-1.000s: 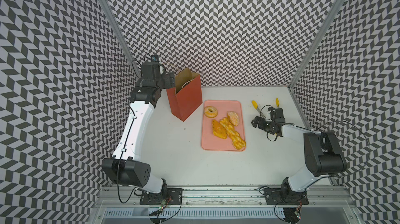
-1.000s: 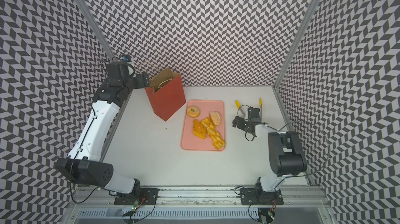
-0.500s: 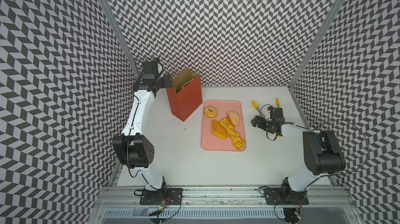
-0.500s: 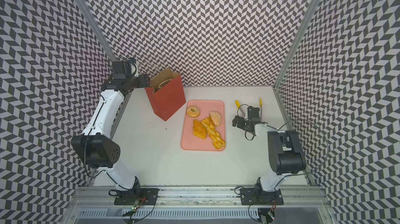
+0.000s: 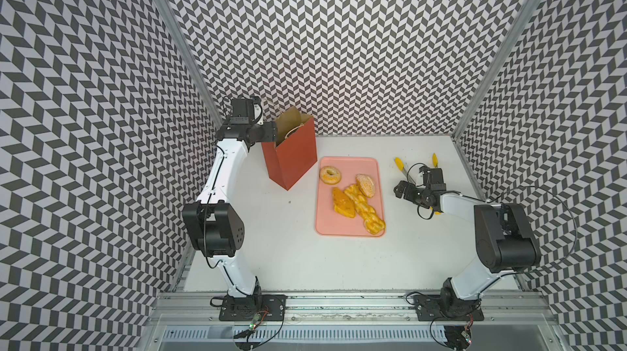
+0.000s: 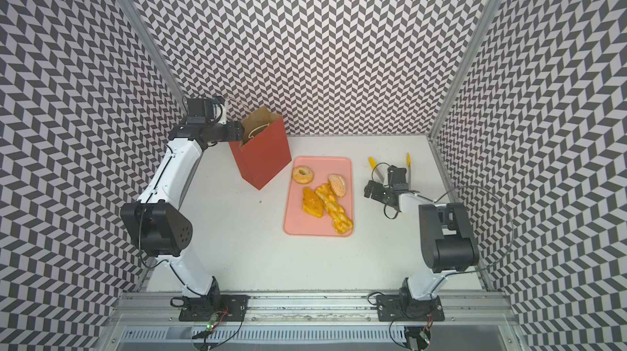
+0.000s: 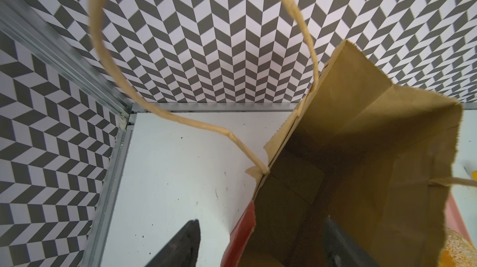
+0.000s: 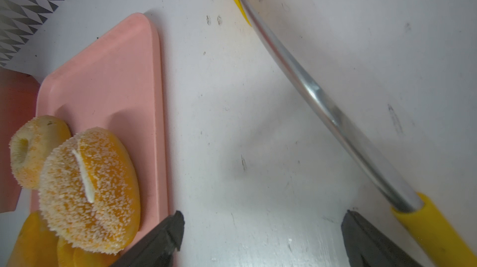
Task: Pack bread into a paper bag
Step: Pick up the paper bag from the center of the board.
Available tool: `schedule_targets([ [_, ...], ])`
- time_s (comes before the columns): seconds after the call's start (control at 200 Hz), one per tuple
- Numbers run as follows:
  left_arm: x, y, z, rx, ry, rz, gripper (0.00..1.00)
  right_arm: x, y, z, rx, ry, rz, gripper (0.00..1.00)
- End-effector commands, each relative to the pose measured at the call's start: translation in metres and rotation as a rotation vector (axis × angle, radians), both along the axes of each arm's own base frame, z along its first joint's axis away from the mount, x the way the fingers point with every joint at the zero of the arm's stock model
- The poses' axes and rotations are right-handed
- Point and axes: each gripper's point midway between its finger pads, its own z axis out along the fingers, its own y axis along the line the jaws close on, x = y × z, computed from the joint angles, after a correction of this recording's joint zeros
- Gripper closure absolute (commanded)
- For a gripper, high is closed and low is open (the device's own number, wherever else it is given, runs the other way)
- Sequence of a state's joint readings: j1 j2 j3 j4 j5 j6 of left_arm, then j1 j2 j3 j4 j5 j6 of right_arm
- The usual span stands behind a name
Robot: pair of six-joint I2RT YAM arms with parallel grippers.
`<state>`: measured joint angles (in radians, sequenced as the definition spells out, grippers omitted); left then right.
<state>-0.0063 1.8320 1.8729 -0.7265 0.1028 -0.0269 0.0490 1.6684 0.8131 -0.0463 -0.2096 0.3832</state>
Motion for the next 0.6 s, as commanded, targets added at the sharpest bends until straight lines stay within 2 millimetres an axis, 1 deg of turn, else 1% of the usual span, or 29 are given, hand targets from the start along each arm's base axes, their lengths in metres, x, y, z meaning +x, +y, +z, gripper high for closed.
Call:
schedule_targets([
  [0.0, 0.01, -0.005, 0.002, -0.005, -0.006, -0.02, 0.26, -0.014, -0.003, -0.018, -0.005, 0.072, -0.004, 0.0],
  [0.055, 0.012, -0.008, -0.002, -0.012, 0.003, -0.031, 0.3, -0.014, -0.002, -0.018, -0.004, 0.07, -0.002, 0.01],
  [0.1, 0.014, -0.008, -0.002, -0.012, 0.002, -0.032, 0.34, -0.014, -0.002, -0.018, -0.004, 0.071, 0.0, 0.02],
  [0.185, 0.017, -0.006, -0.001, -0.011, -0.003, -0.025, 0.38, -0.013, -0.002, -0.017, -0.002, 0.066, 0.002, 0.02],
  [0.22, 0.017, -0.007, 0.001, -0.015, -0.009, -0.028, 0.43, -0.014, -0.002, -0.017, -0.003, 0.067, 0.001, 0.03],
  [0.27, 0.017, -0.009, 0.003, -0.019, -0.011, -0.036, 0.53, -0.014, -0.002, -0.017, -0.002, 0.068, 0.002, 0.03],
  [0.32, 0.016, -0.009, 0.003, -0.021, -0.009, -0.035, 0.57, -0.014, -0.001, -0.017, -0.001, 0.067, 0.004, 0.02],
  [0.38, 0.015, -0.008, 0.003, -0.02, -0.008, -0.031, 0.67, -0.013, -0.001, -0.018, -0.001, 0.068, 0.004, 0.03],
  [0.501, 0.011, -0.01, 0.012, -0.027, -0.021, -0.035, 0.83, -0.013, -0.001, -0.018, 0.001, 0.067, 0.006, 0.03],
  [0.591, 0.005, -0.015, 0.02, -0.04, -0.035, -0.049, 0.89, -0.013, -0.001, -0.018, -0.001, 0.069, 0.006, 0.02],
])
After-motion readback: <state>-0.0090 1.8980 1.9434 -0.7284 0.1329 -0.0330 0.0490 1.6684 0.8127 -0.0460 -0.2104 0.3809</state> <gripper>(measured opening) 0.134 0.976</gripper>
